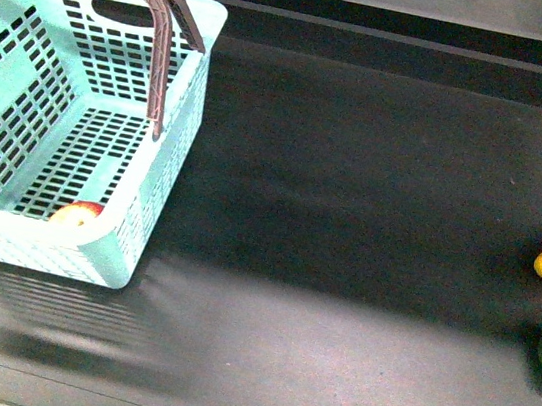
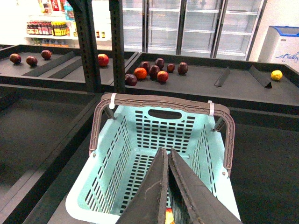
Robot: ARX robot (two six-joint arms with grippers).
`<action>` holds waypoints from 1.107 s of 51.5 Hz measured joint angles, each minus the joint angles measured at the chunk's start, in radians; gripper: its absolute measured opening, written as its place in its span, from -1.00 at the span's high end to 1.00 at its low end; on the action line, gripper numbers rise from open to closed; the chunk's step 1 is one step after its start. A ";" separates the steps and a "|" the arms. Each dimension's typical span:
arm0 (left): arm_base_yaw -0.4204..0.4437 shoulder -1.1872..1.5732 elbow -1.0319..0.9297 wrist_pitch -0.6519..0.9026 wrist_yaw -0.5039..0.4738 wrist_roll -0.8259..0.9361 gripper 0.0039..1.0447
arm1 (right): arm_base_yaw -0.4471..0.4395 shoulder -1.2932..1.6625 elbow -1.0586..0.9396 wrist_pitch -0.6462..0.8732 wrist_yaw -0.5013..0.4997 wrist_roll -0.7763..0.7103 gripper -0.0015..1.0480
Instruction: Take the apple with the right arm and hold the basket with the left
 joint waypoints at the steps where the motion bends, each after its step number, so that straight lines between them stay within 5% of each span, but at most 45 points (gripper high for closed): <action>1: 0.000 0.000 0.000 0.000 0.000 0.000 0.94 | 0.000 0.000 0.000 0.000 0.000 0.000 -0.83; 12: 0.000 0.000 0.000 0.000 0.000 0.000 0.90 | 0.000 0.000 0.000 0.000 0.000 0.000 -0.83; 41: 0.000 0.000 0.000 0.000 0.000 0.000 -0.90 | 0.000 0.000 0.000 0.000 0.000 0.000 -0.83; 57: 0.000 0.000 0.000 0.000 0.000 0.002 -0.87 | 0.000 0.000 0.000 0.000 0.000 0.000 -0.83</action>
